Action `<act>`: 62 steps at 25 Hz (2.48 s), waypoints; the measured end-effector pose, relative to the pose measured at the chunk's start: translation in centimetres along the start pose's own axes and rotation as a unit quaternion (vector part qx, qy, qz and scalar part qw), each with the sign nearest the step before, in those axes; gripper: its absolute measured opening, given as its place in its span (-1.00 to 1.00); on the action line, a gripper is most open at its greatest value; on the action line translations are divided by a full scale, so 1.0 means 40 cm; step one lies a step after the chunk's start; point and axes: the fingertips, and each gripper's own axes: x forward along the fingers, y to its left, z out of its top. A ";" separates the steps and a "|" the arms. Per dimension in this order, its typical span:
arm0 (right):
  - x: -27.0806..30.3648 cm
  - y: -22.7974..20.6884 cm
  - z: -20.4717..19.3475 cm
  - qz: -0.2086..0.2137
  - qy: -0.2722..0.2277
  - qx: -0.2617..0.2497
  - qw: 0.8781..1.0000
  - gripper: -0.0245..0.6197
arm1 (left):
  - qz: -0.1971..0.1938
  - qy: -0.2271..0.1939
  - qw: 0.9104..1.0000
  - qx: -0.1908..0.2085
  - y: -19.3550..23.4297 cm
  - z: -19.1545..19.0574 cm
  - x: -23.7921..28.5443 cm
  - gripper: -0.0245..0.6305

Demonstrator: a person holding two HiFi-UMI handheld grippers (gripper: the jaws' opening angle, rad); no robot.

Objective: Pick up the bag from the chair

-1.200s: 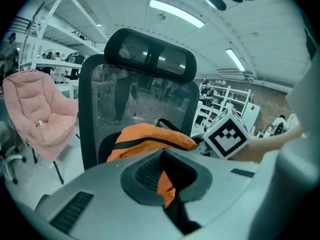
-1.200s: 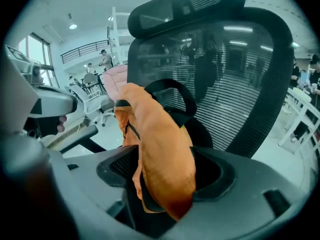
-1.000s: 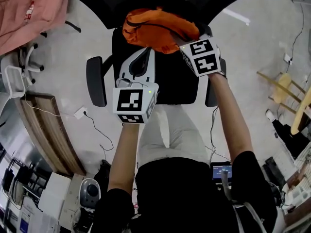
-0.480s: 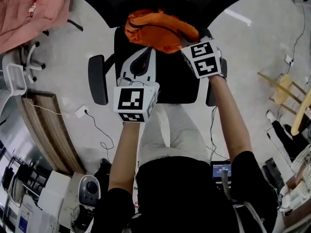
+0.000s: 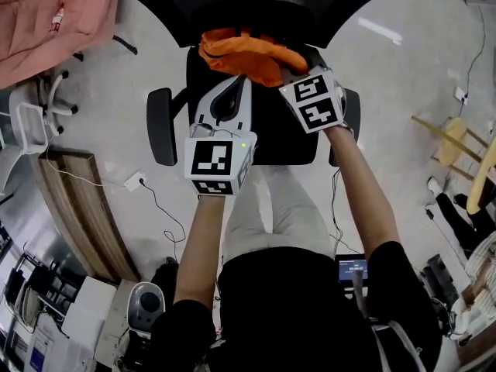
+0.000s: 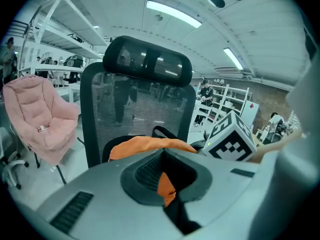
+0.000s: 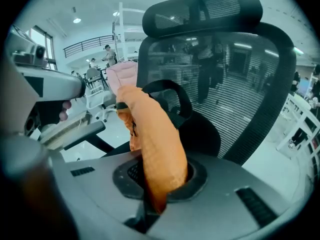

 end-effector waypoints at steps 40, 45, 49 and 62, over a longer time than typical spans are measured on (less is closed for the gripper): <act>-0.504 0.121 0.201 -0.050 -0.117 0.092 0.988 -0.89 | -0.007 -0.057 0.997 0.048 -0.105 0.147 -0.340 -0.90; -0.594 0.173 0.237 -0.056 -0.144 0.104 0.982 -0.89 | -0.011 -0.074 0.996 0.044 -0.122 0.177 -0.424 -0.90; -0.654 0.218 0.257 -0.065 -0.160 0.099 0.980 -0.89 | -0.006 -0.098 0.995 0.037 -0.117 0.211 -0.497 -0.90; -0.874 0.354 0.327 -0.089 -0.230 0.089 0.965 -0.89 | -0.013 -0.162 0.984 0.067 -0.174 0.298 -0.734 -0.90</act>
